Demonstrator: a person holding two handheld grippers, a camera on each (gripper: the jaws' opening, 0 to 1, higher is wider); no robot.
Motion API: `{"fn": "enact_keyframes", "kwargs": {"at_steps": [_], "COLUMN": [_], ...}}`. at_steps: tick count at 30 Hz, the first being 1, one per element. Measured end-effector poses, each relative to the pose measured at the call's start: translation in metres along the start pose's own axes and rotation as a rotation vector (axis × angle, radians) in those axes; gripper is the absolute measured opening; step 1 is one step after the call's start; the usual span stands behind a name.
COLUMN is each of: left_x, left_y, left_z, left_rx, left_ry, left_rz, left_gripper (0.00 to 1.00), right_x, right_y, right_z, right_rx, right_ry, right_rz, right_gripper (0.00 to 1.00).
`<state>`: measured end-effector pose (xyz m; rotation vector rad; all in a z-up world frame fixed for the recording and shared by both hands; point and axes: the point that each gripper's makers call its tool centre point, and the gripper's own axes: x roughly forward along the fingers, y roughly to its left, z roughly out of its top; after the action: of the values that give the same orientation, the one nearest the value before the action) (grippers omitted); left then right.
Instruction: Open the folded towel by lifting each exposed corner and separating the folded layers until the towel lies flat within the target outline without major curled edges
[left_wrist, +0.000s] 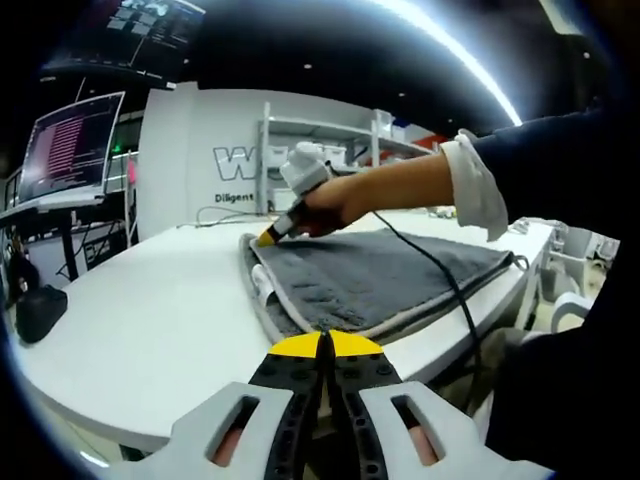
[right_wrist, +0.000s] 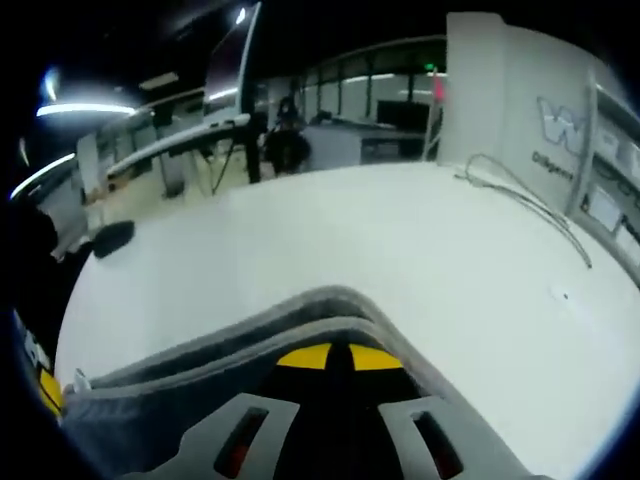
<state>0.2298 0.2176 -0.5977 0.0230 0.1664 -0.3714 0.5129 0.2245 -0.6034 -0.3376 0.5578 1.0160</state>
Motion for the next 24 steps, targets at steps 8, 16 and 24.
{"fn": "enact_keyframes", "kwargs": {"at_steps": [8, 16, 24], "left_x": [0.0, 0.001, 0.001], "left_y": [0.0, 0.0, -0.001], "left_z": [0.0, 0.001, 0.0], "left_rx": [-0.004, -0.007, 0.003], "left_ry": [0.002, 0.0, 0.006], "left_rz": [0.001, -0.003, 0.001], "left_gripper": [0.01, 0.01, 0.01], "right_x": [-0.004, -0.004, -0.002], "right_y": [0.005, -0.002, -0.004], "right_z": [-0.001, 0.013, 0.023], "right_rx": [0.037, 0.056, 0.017], "right_ry": [-0.015, -0.039, -0.014], "right_rz": [-0.002, -0.005, -0.03], "right_gripper": [0.01, 0.0, 0.0]}}
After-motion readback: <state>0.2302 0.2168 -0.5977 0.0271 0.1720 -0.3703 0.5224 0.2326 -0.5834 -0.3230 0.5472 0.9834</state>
